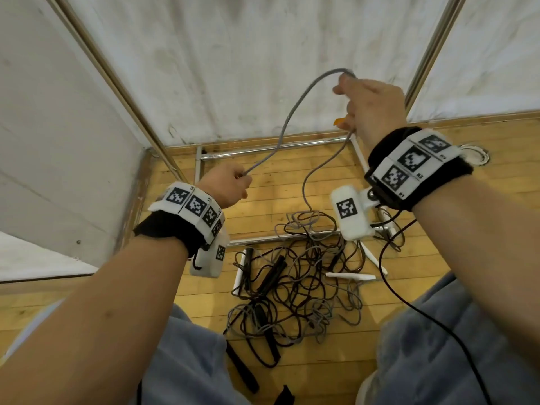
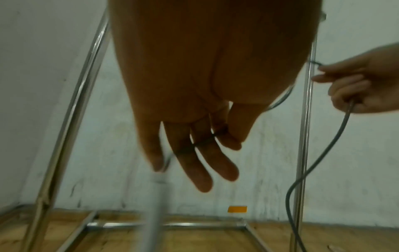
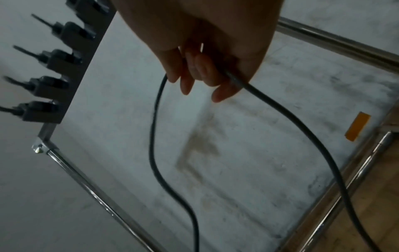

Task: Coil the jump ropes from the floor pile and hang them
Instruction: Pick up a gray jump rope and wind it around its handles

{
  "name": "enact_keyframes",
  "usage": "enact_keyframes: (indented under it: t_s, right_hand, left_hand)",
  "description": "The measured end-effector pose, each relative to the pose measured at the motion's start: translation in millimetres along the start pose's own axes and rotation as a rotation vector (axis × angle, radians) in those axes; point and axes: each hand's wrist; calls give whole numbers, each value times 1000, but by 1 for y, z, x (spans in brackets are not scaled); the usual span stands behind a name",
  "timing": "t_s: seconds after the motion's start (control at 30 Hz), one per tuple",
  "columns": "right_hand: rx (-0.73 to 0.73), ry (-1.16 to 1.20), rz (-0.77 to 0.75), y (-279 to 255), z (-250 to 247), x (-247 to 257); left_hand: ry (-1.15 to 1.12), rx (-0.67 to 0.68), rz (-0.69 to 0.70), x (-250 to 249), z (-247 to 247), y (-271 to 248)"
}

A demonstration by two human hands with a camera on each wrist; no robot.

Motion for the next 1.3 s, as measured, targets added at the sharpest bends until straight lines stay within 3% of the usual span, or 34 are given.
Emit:
enact_keyframes:
  t_s: [0.07,0.17,0.27,0.43,0.57,0.63,0.73,0.83,0.97,1.0,1.07,1.17,1.3]
  right_hand:
    - [22,-33,11,-1,-4,4]
    - [231,-175,72,-9,2,5]
    - [434,-2,162,-20,19,8]
    - [570,353,134,-28,30,21]
    - [539,447,85,-27,25,25]
    - [478,471,48,-24,23,25]
    - [328,461,17,-15,17,25]
    - [200,422,47,-7,12,19]
    - [213,413,111,-8,16,12]
    - [243,441,124,-9,19,13]
    - [310,524,150,-13,23,18]
    - [426,671,189,-21,27,27]
    - [503,768,182,-26,26,36]
  left_hand:
    - [-199,-11,-43,6,7,3]
    - [-460,-95,25,1,7,1]
    - [-231,-168,183,-16,6,-6]
    - [22,-103,169,-39,24,-13]
    - [-51,-131,171,-32,30,-2]
    - [-141,-163,102,-21,31,8]
    - [-454,-125,-101,-1,26,16]
    - [-871,-86,-218,12,19,13]
    - [-1185,-138,-145,3,10,11]
    - [-1158,-148,-85,-5,10,9]
    - [-847,-156,63,-22,15,4]
    - [-393,-32,255,-43,30,-5]
    - [-287,75,293,-54,42,-6]
Point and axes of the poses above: each hand's wrist, its own y-axis towards the middle knuckle, its own z-axis out of the palm, x = y × z, and after that the axes turned 10 degrees about x, right-handed
